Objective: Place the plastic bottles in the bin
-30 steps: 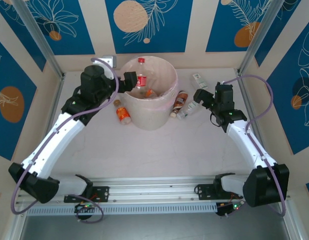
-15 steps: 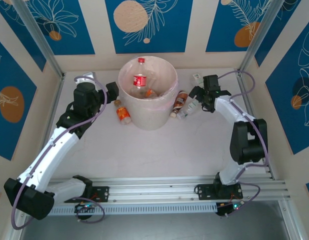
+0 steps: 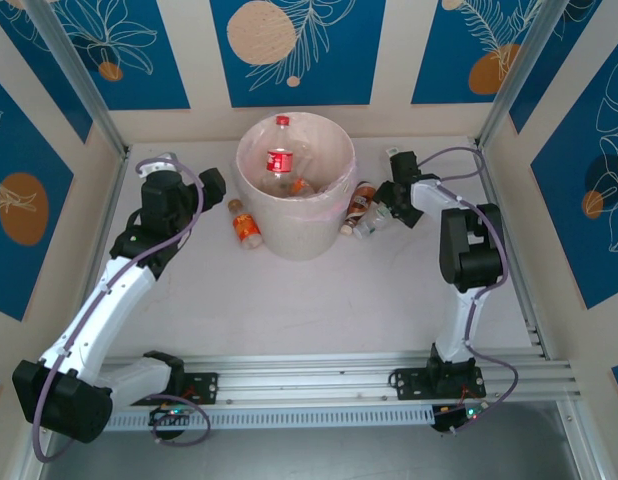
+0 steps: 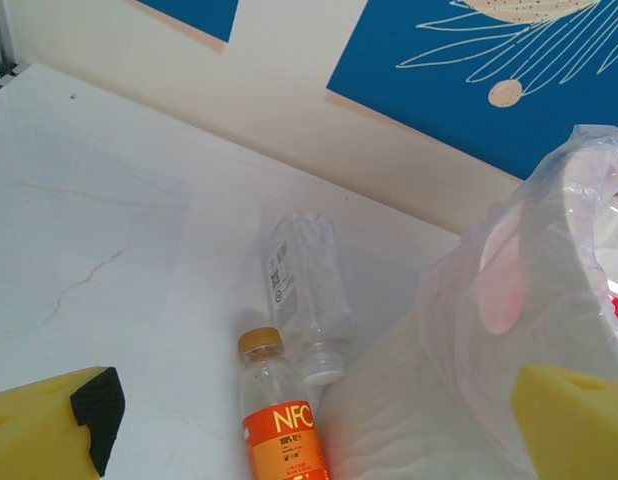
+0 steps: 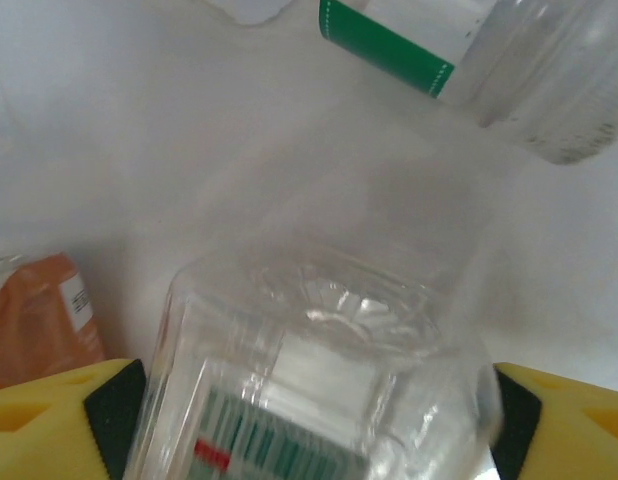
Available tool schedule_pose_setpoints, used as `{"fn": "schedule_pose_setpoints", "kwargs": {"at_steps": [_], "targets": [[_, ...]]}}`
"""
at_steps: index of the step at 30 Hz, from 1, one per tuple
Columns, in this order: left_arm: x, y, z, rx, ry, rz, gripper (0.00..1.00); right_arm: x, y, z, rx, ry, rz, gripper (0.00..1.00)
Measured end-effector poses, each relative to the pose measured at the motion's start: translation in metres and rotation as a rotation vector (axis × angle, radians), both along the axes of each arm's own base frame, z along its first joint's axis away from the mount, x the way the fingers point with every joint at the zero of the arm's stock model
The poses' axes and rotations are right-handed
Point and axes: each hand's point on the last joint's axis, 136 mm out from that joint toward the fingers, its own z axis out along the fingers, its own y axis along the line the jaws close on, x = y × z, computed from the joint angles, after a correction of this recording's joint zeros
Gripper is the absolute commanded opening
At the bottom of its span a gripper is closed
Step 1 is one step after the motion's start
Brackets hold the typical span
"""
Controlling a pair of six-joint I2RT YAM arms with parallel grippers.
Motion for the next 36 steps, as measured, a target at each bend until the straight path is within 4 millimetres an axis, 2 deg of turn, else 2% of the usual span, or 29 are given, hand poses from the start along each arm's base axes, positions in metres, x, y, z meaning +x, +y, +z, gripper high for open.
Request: {"fn": "schedule_pose_setpoints", "kwargs": {"at_steps": [7, 12, 15, 19, 23, 28, 31, 36], "targets": [[0.003, -0.003, -0.006, -0.025, 0.021, -0.015, 1.00, -0.009, -0.003, -0.003, -0.017, -0.025, -0.005, 0.58], [0.005, -0.004, -0.011, -0.038, 0.033, -0.017, 1.00, -0.030, -0.009, 0.020, -0.027, -0.099, 0.003, 0.54], [0.006, -0.004, -0.015, -0.049, 0.039, -0.017, 1.00, -0.038, -0.011, 0.050, -0.030, -0.189, 0.010, 0.51], [0.006, -0.004, -0.020, -0.055, 0.043, -0.012, 1.00, -0.045, -0.011, 0.106, -0.037, -0.339, 0.034, 0.49], [0.006, -0.002, -0.025, -0.055, 0.055, -0.008, 1.00, -0.052, -0.003, 0.165, -0.036, -0.499, 0.079, 0.46], [0.005, -0.002, -0.031, -0.053, 0.065, -0.006, 1.00, -0.065, 0.010, 0.221, -0.021, -0.639, 0.126, 0.44], [0.005, -0.001, -0.032, -0.056, 0.066, -0.003, 1.00, -0.066, 0.026, 0.254, 0.009, -0.712, 0.178, 0.44], [0.005, 0.000, -0.034, -0.068, 0.070, 0.007, 1.00, -0.066, 0.067, 0.320, 0.062, -0.849, 0.311, 0.44]]}}
